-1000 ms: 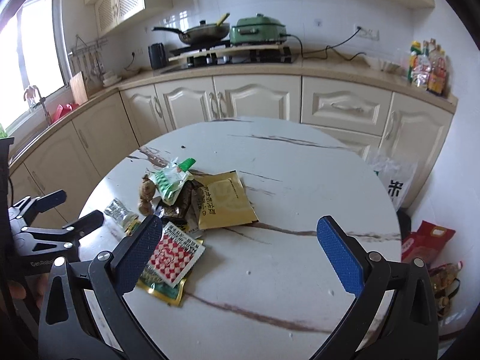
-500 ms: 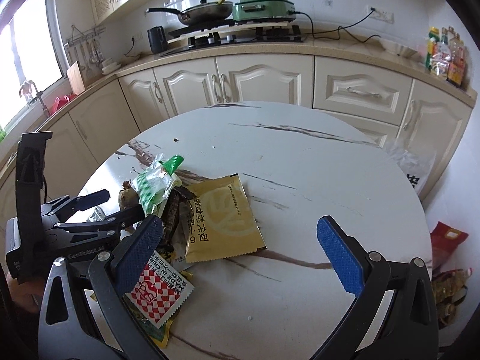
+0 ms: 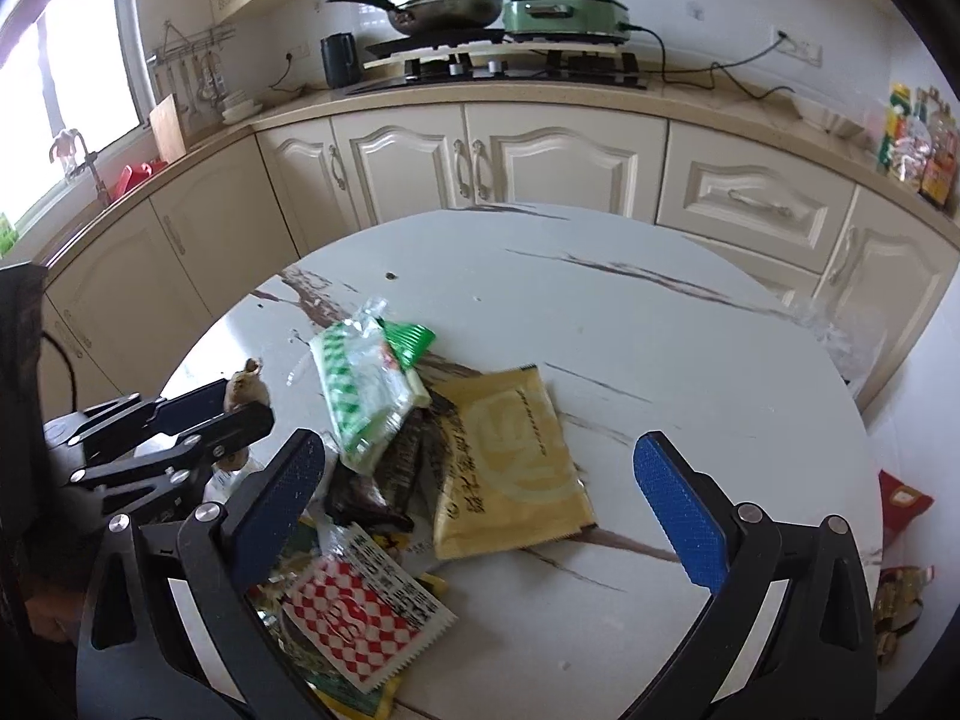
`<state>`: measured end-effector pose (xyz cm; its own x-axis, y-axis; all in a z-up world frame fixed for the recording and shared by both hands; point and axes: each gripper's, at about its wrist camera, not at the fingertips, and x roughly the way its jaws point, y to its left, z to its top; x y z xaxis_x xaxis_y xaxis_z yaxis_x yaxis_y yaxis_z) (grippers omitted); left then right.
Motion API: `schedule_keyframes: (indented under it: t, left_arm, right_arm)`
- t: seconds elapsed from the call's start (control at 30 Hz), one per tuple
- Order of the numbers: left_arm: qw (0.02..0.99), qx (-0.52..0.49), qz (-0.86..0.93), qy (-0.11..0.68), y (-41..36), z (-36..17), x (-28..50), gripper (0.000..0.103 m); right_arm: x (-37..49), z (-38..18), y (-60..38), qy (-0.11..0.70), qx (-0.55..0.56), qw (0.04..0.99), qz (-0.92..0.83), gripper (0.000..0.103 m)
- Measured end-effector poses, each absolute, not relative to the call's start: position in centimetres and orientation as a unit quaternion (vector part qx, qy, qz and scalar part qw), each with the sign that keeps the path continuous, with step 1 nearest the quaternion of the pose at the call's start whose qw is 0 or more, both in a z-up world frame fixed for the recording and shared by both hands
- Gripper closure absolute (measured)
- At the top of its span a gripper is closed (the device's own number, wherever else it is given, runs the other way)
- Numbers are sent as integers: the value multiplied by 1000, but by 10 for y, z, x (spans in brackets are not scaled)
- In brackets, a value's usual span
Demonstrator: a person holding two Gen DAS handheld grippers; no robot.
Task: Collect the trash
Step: 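Grasp the ginger root with the left tool while the right tool grasps the green-checked wrapper, then carry the ginger and wrapper over the bucket and open both tools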
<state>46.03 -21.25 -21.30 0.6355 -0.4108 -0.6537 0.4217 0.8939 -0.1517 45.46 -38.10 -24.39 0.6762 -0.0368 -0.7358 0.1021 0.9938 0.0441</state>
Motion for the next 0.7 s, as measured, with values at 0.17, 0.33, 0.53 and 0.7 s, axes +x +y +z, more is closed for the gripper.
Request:
schedule_keyframes:
  t: [0.17, 0.33, 0.53, 0.7]
  left_arm:
    - [924, 9, -191, 331, -173, -194, 425, 71]
    - [933, 5, -163, 322, -139, -188, 399, 71]
    - [934, -5, -125, 333, -112, -189, 389, 71]
    - [934, -20, -107, 340, -97, -185, 384, 71]
  right_arm:
    - [494, -249, -353, 431, -8, 902, -7, 0]
    - [535, -278, -318, 475, -69, 877, 23, 0]
    - [564, -305, -301, 509, -107, 854, 19, 36]
    - [561, -310, -304, 512, -109, 851, 29, 41]
